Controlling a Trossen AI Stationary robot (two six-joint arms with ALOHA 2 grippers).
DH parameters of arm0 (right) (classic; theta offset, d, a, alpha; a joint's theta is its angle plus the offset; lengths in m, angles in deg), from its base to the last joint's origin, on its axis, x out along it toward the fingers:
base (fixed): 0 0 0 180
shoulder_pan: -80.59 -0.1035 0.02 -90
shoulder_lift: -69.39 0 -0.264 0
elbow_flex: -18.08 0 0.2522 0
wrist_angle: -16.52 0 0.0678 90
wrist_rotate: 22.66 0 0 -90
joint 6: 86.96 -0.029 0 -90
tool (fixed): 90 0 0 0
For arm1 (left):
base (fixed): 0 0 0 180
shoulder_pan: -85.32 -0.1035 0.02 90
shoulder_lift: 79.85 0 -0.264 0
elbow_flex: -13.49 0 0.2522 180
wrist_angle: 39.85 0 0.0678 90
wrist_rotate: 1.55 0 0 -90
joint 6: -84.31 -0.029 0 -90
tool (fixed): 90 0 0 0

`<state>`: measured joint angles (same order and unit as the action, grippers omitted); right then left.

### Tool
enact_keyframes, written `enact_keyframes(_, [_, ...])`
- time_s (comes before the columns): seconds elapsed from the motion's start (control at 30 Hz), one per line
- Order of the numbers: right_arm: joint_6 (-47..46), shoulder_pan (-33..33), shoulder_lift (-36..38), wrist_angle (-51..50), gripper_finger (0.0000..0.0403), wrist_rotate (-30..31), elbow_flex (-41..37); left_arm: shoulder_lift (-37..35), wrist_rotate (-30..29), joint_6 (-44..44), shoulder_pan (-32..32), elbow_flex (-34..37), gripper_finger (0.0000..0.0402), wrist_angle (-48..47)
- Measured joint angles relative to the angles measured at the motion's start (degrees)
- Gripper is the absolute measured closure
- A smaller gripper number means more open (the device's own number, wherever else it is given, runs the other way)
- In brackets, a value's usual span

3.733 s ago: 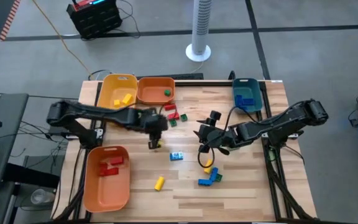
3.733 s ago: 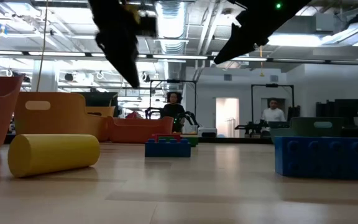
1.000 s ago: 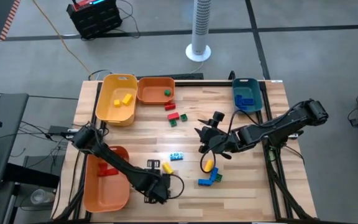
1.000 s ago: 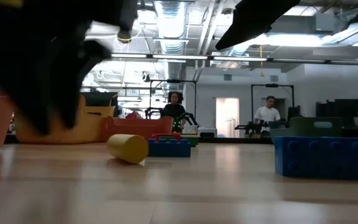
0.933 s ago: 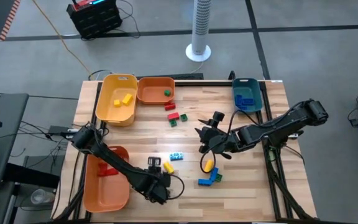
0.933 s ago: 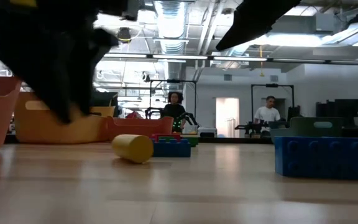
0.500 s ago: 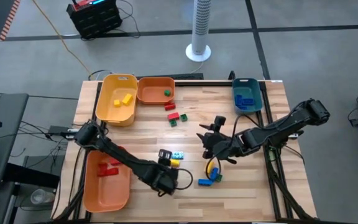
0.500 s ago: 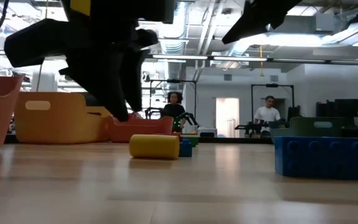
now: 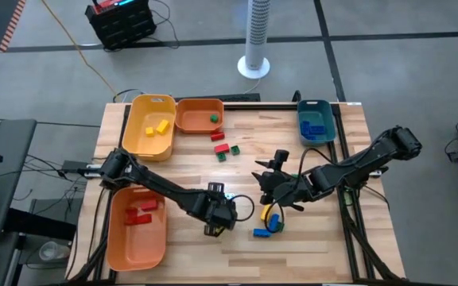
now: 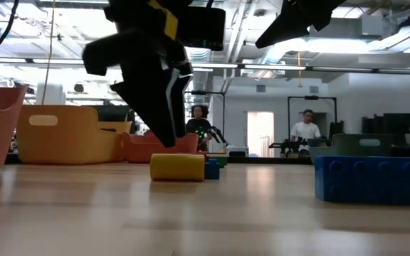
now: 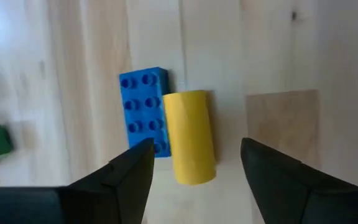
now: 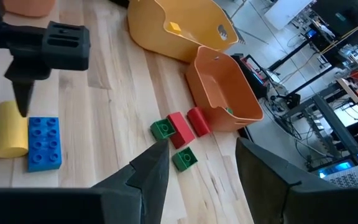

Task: Sort blocks
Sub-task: Put the yellow wooden block into the yellow bin

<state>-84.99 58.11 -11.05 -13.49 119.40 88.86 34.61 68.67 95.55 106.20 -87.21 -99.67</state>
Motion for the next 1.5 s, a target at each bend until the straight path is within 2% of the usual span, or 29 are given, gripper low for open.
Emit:
enact_keyframes(0.13, [0.0,0.0,0.0,0.02,0.0207,0.02,0.0,0.0,3.1,0.69,-0.22,0.41,0.0168,0.8])
enact_keyframes(0.4, [-0.02,0.0,0.0,0.55,0.0207,0.09,0.0,-0.02,2.73,3.07,-0.37,4.68,0.0177,3.93])
enact_keyframes(0.63, [-0.02,0.0,0.0,0.56,0.0207,0.11,0.0,0.02,1.56,3.93,-0.51,4.83,0.0178,5.71])
enact_keyframes(0.83, [-0.02,0.0,0.0,0.62,0.0207,0.11,0.0,0.02,3.17,9.29,-1.73,4.81,0.0178,8.01])
enact_keyframes(1.1, [0.02,0.02,0.0,0.65,0.0207,0.11,0.0,0.21,3.84,8.35,-1.68,4.8,0.0178,8.52])
enact_keyframes(1.27, [0.03,0.09,0.02,1.04,0.0207,0.12,-0.02,4.43,4.51,6.91,-0.95,3.49,0.0178,9.32])
enact_keyframes(1.5, [0.18,0.09,0.02,1.32,0.0207,0.12,-0.07,4.33,3.46,6.87,-0.61,3.13,0.0178,8.55])
